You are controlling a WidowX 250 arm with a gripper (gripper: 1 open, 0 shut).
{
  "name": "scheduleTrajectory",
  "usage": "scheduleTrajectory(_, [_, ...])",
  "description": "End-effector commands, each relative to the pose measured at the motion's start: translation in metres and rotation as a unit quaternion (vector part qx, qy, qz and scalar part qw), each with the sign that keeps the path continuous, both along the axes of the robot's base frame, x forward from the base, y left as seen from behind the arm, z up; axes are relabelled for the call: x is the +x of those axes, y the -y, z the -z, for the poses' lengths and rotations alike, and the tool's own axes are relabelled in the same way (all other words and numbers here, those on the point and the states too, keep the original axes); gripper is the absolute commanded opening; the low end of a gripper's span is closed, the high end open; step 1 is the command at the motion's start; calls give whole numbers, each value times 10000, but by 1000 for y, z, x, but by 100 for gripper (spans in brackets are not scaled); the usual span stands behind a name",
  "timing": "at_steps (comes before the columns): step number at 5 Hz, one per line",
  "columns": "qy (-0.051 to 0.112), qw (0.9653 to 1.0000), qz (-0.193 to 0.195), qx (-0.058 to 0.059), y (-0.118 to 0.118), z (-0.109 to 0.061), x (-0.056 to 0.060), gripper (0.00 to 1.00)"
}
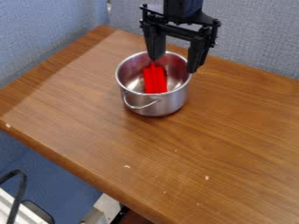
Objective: Move the red object from the metal pot to the table
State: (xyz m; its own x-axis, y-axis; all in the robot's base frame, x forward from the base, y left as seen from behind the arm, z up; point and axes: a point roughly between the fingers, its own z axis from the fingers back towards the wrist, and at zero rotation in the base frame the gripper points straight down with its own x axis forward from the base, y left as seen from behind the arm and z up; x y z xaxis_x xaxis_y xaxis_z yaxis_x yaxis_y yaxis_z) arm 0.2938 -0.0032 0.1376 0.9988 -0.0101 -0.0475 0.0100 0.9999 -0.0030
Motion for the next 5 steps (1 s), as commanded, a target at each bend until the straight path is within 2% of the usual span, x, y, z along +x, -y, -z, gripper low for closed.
scheduleTrajectory(1, [-13,10000,6,93,-18,9,-3,100])
scheduleTrajectory(2, [63,9989,235,391,-43,23,-7,100])
scheduleTrajectory(3, [215,9959,639,601,-66,32,-23,100])
scheduleTrajectory(4, [462,9959,443,633,-59,33,-11,100])
scheduleTrajectory(5, [622,9960,225,601,-70,37,4,100])
